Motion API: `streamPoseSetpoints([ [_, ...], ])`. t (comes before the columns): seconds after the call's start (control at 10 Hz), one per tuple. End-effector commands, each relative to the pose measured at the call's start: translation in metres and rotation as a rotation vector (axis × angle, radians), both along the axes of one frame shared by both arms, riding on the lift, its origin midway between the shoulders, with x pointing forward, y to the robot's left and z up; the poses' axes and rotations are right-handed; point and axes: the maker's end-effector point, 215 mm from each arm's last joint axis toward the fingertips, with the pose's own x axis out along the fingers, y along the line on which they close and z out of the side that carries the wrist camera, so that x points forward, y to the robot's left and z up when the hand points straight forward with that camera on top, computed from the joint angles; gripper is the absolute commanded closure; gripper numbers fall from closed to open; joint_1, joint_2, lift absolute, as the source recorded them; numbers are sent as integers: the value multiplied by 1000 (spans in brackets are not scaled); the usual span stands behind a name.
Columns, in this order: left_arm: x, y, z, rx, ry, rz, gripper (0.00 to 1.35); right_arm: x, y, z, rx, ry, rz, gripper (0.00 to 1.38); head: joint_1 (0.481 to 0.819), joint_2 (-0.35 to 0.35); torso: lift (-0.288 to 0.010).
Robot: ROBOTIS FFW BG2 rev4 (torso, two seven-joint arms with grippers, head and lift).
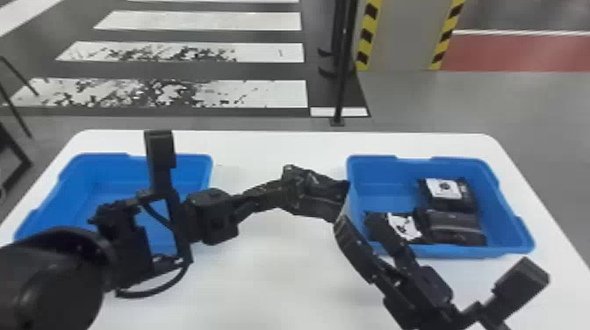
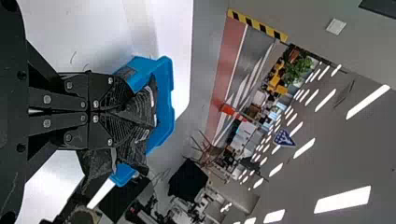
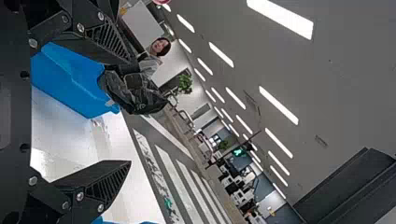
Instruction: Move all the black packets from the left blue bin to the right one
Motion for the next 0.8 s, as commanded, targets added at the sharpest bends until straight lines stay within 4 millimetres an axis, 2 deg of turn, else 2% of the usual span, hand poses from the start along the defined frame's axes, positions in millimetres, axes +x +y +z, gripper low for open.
streamPoseSetpoints([
  [0.0,-9,-19,2,-17,7,-43,1208,2,6,5,20,-8,12,312,695,-42,-185],
  [0.1,-13,-24,0,-17,16,-56,1208,3,8,8,26,-12,16,331,695,-50,-185],
  [0.2,-15,-26,-1,-18,19,-61,1208,4,8,10,27,-18,17,479,695,-58,-185],
  [0.4,-15,-27,-1,-18,20,-64,1208,4,9,5,39,-2,23,1081,695,-67,-185],
  [0.5,-14,-27,0,-18,18,-62,1208,5,5,5,52,-7,7,1283,695,-66,-185],
  [0.7,-13,-27,5,-34,10,-58,1208,5,2,7,82,-19,-8,1277,695,-70,-185],
])
